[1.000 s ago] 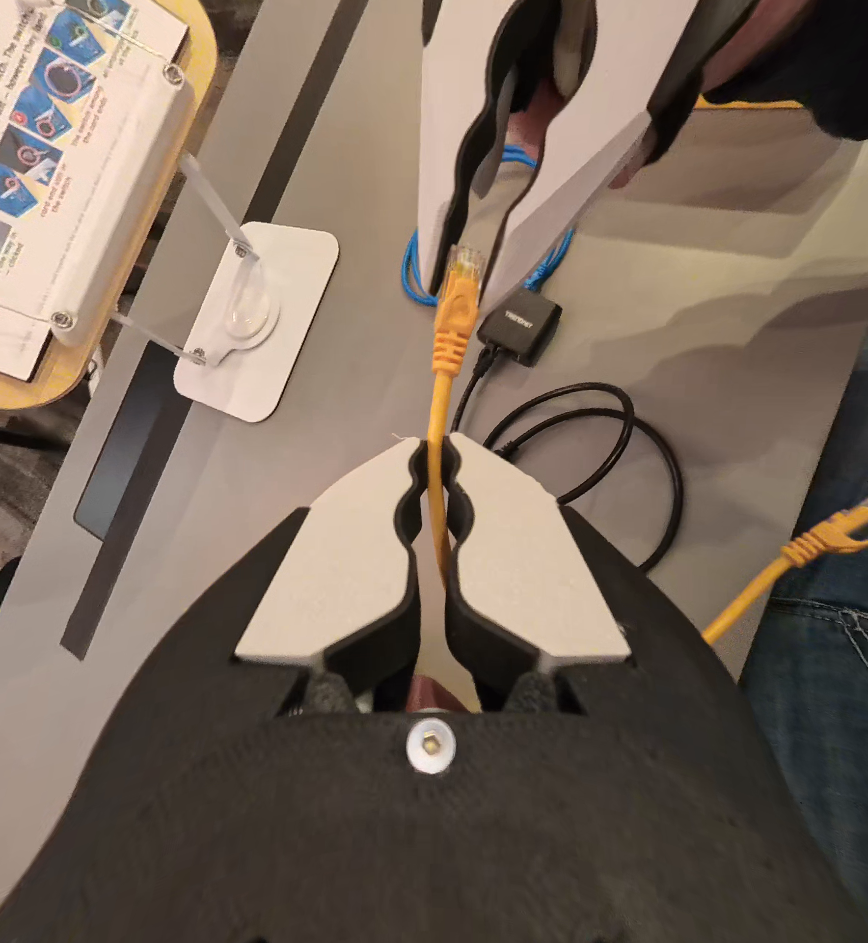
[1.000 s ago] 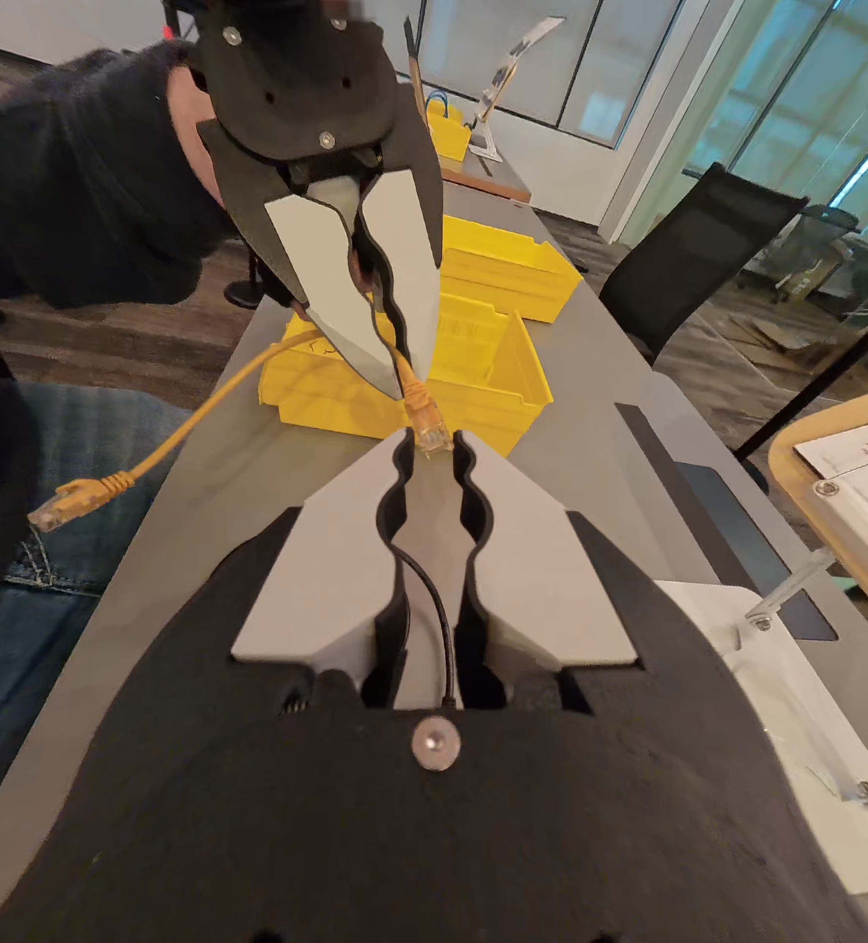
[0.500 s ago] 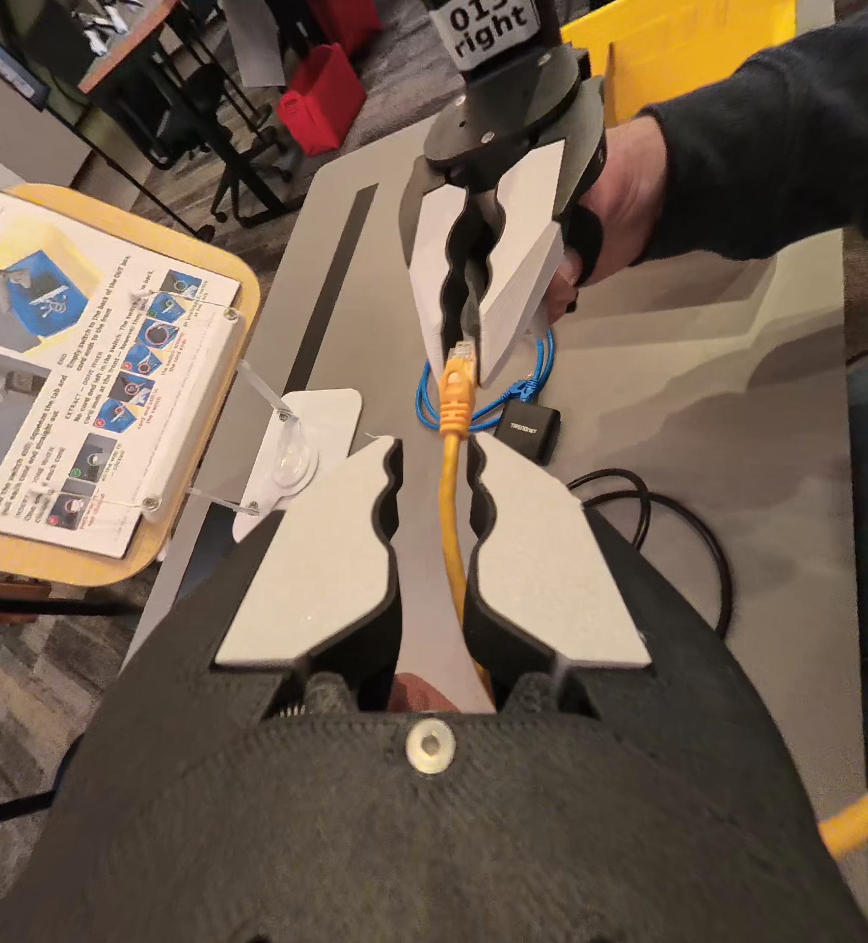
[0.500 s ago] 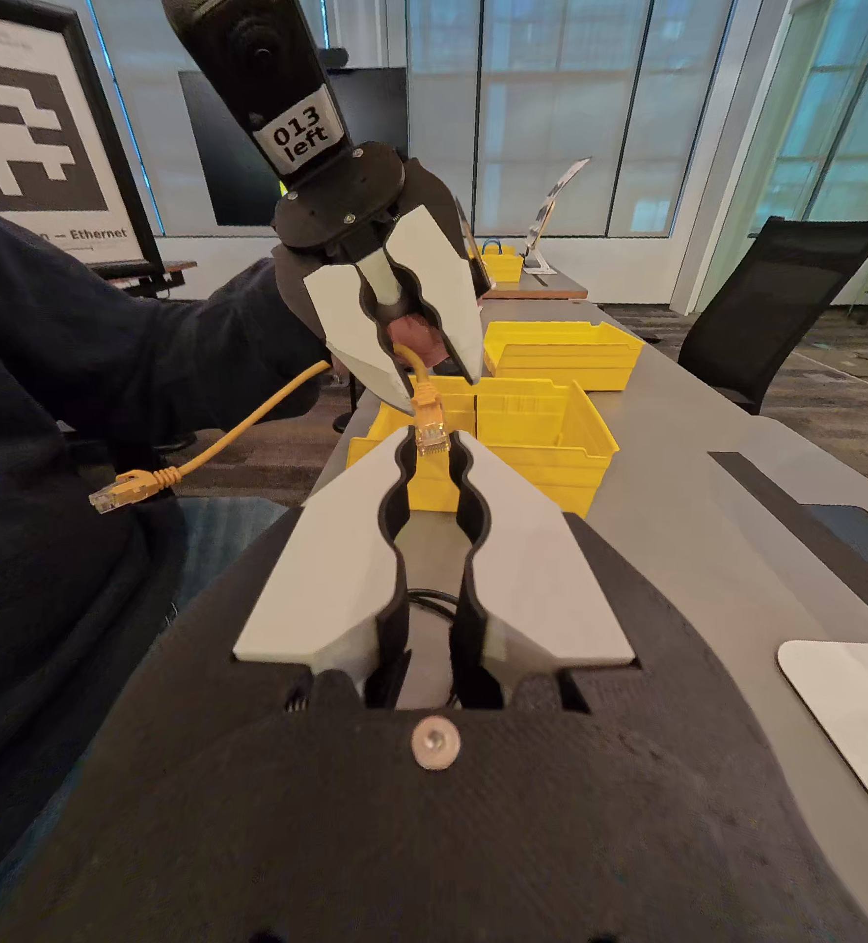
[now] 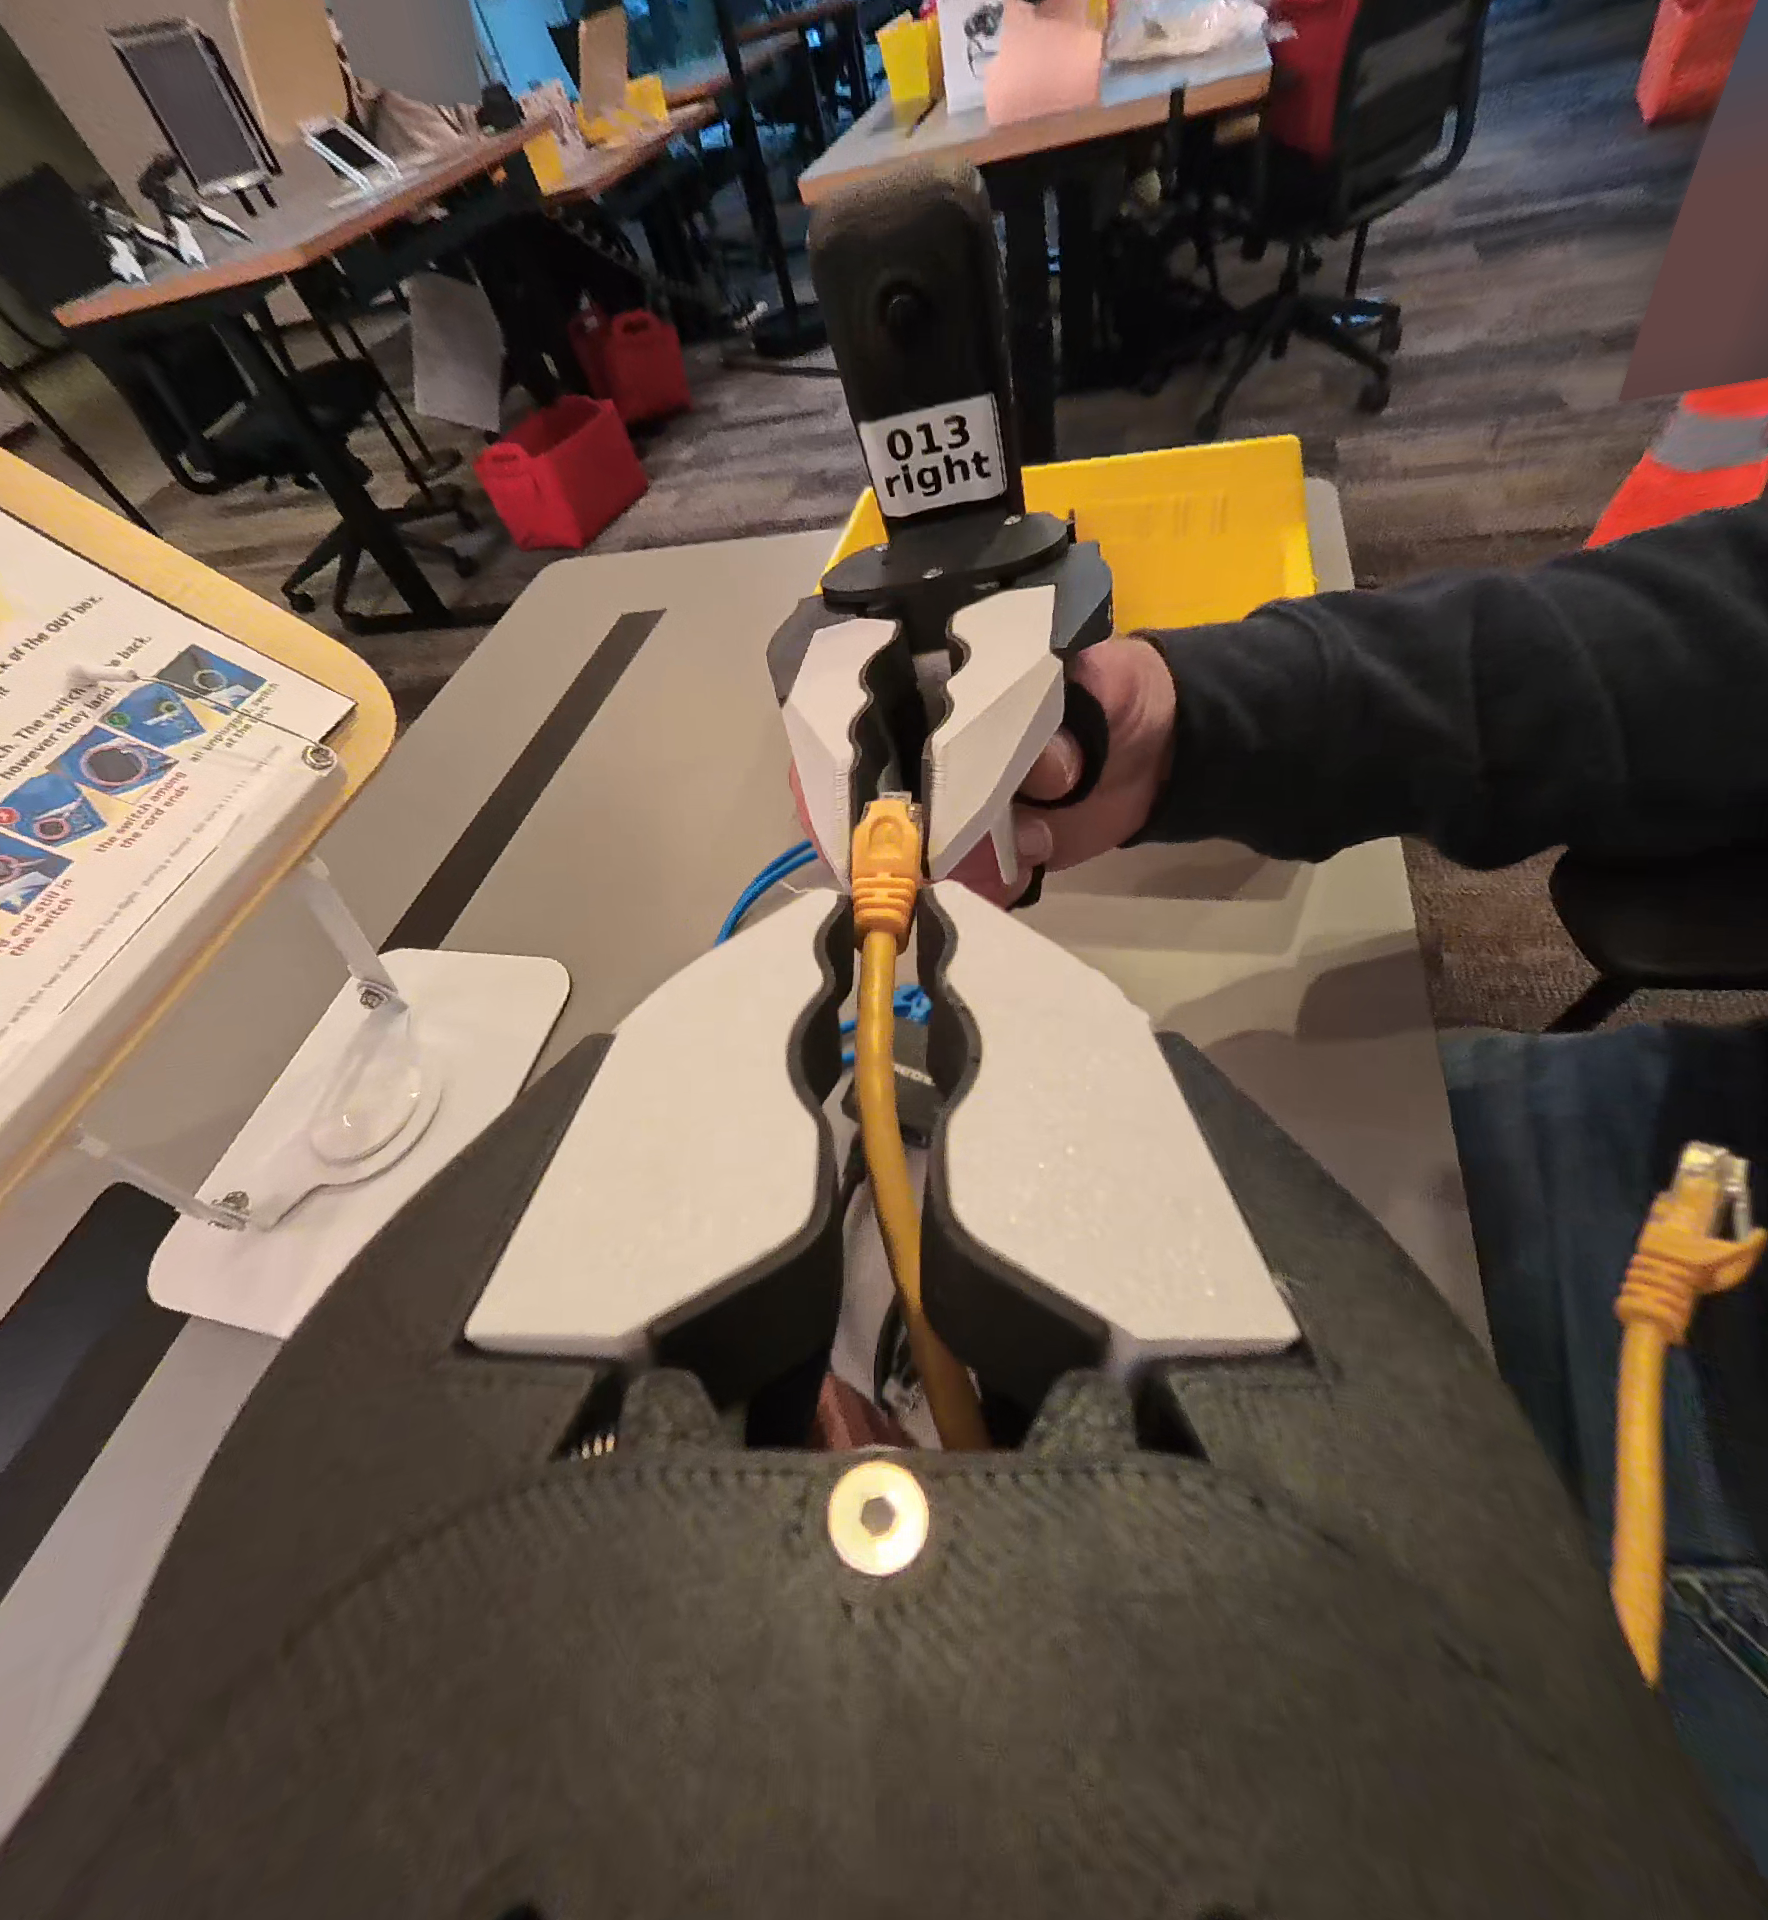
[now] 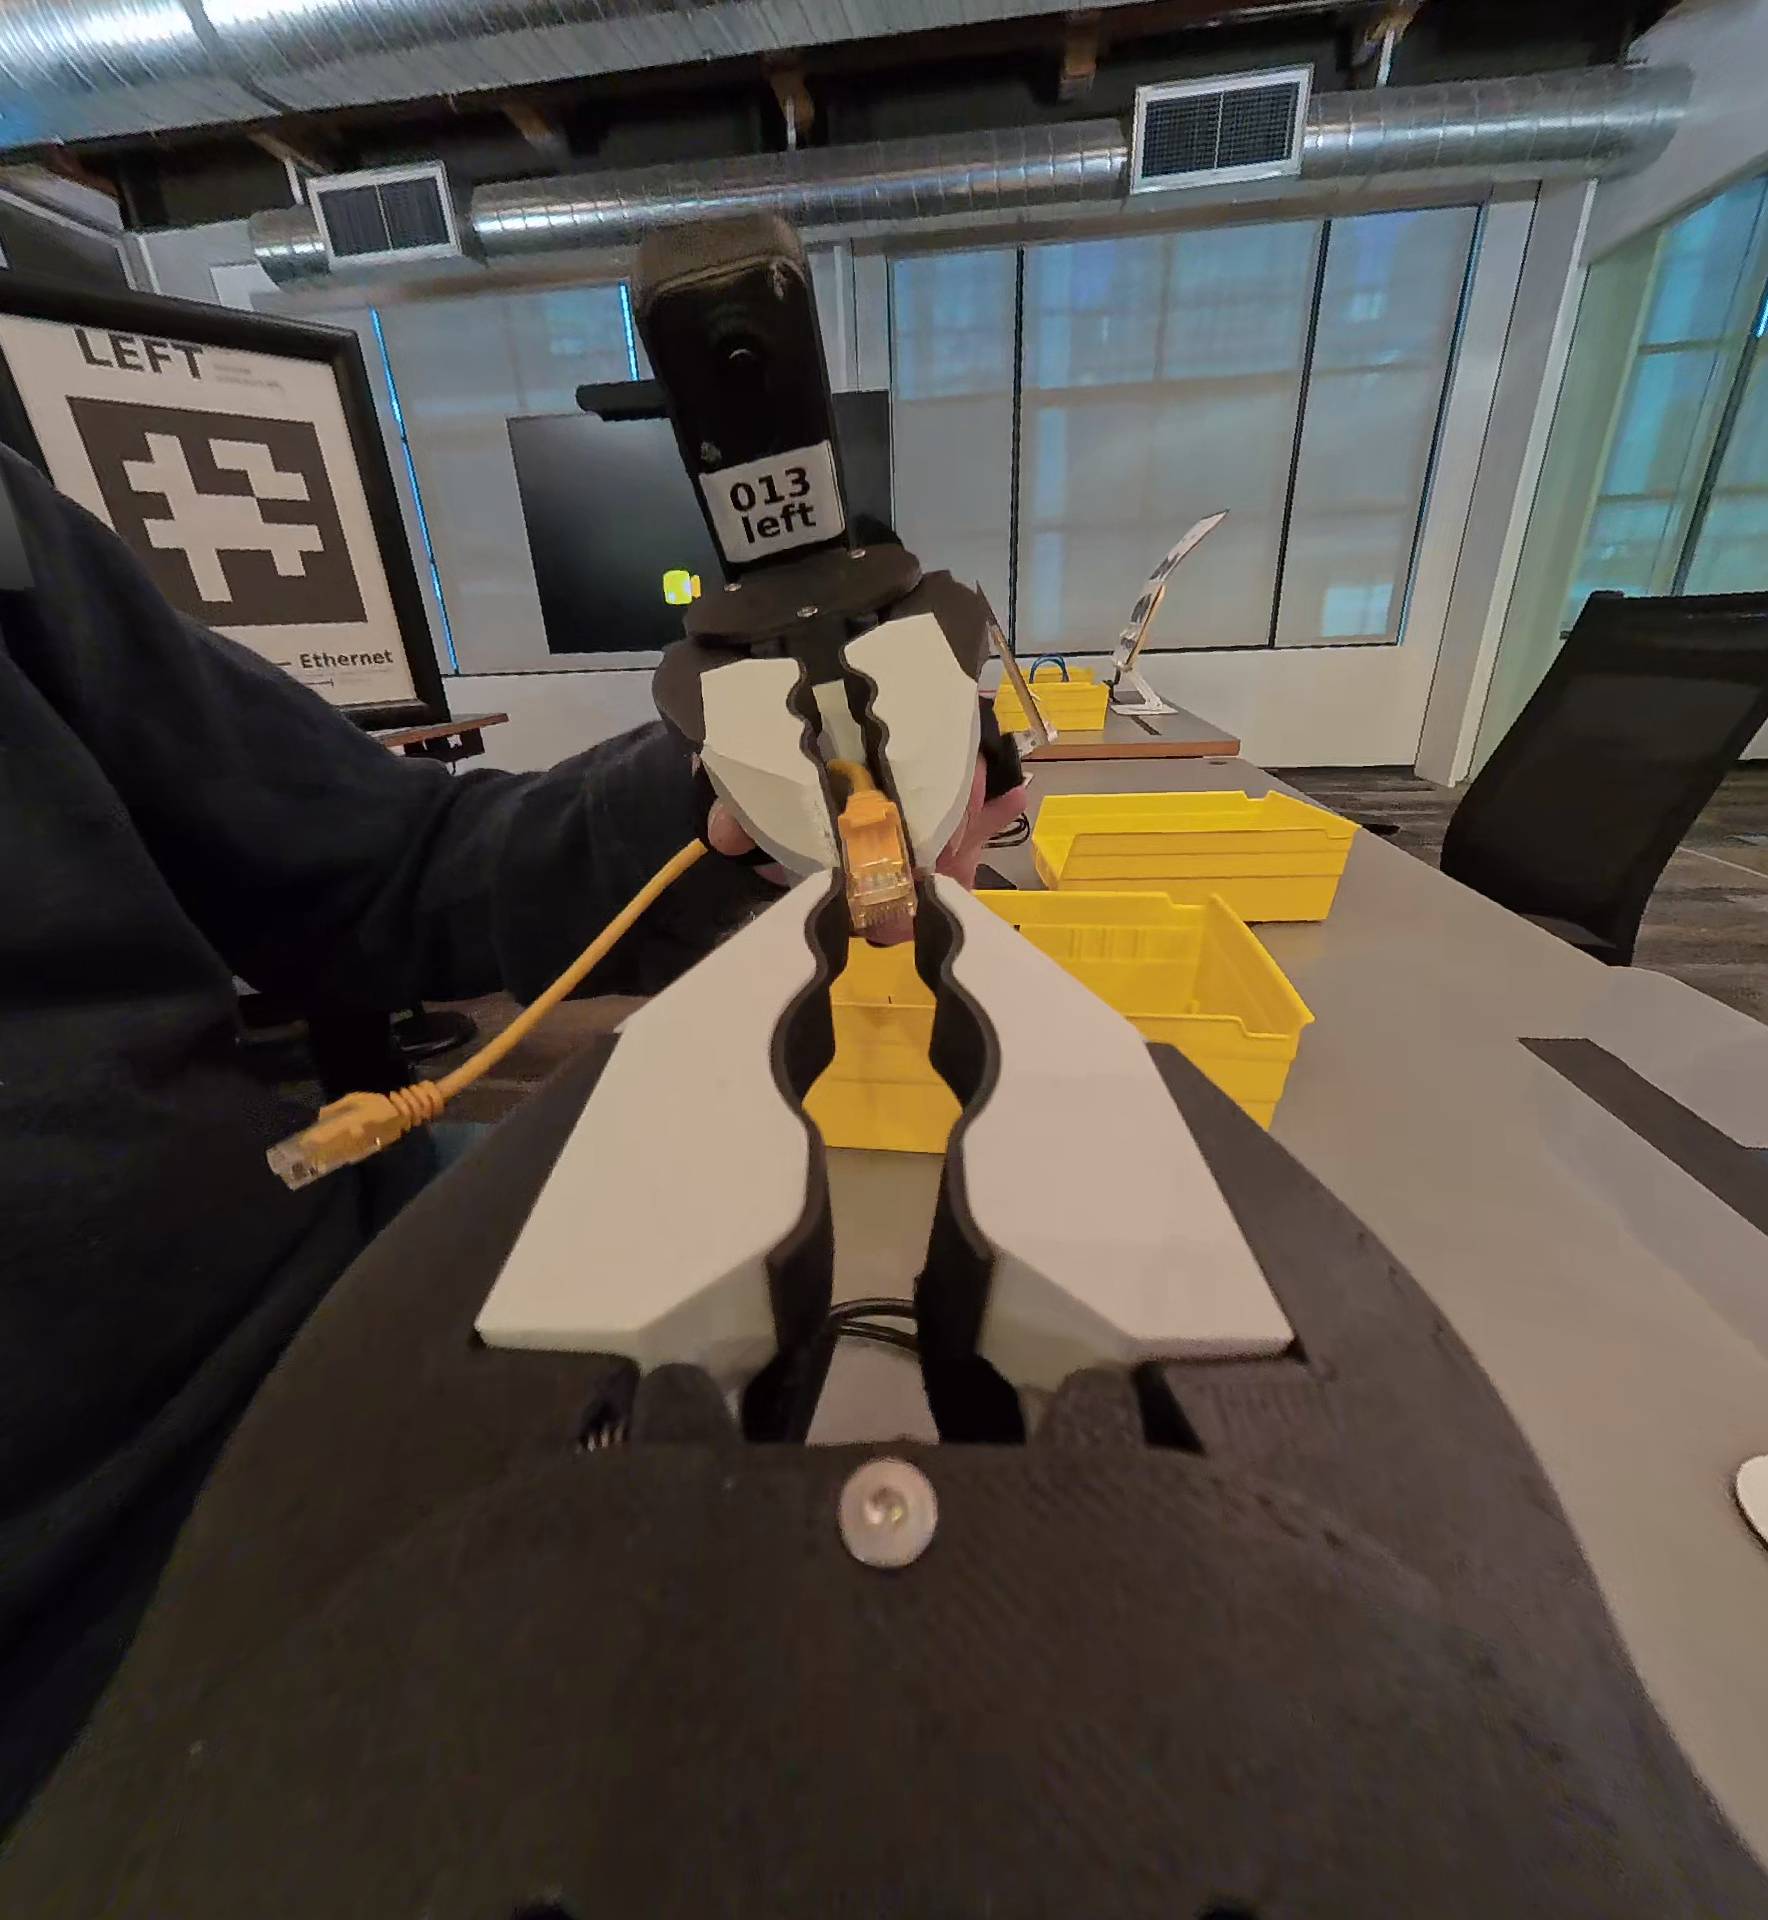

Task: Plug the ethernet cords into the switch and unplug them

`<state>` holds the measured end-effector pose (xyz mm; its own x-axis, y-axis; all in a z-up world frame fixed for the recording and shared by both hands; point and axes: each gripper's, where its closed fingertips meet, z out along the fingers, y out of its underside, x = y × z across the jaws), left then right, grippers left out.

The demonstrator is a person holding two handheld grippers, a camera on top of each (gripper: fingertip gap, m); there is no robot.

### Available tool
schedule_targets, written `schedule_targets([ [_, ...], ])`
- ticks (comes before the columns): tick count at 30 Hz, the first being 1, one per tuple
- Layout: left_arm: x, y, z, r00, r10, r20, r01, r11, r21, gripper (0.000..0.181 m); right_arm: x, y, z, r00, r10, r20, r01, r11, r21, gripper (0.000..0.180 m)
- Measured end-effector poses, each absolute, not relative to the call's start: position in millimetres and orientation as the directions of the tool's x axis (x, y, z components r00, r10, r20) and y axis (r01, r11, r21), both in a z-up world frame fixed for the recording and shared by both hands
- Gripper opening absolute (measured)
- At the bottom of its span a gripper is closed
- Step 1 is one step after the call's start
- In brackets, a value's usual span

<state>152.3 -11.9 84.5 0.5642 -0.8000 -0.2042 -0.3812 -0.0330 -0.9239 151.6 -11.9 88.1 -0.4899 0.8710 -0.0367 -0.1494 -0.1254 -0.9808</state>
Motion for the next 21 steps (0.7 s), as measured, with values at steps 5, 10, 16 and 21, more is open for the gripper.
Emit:
schedule_targets([
  [5,155,-11,87,0.592,-0.784,-0.188,-0.317,-0.012,-0.948,0.011,154,-11,89,-0.505,0.862,-0.047,-0.161,-0.147,-0.976,0.011],
  [10,157,-13,90,0.608,-0.773,-0.182,-0.267,0.018,-0.964,0.011,156,-12,92,-0.524,0.85,-0.053,-0.17,-0.166,-0.971,0.011],
  [16,159,-17,96,0.613,-0.771,-0.172,-0.199,0.06,-0.978,0.011,159,-15,93,-0.544,0.838,-0.052,-0.172,-0.172,-0.97,0.011],
  [21,160,-17,95,0.617,-0.767,-0.175,-0.194,0.068,-0.979,0.011,159,-16,92,-0.553,0.831,-0.059,-0.168,-0.18,-0.969,0.011],
])
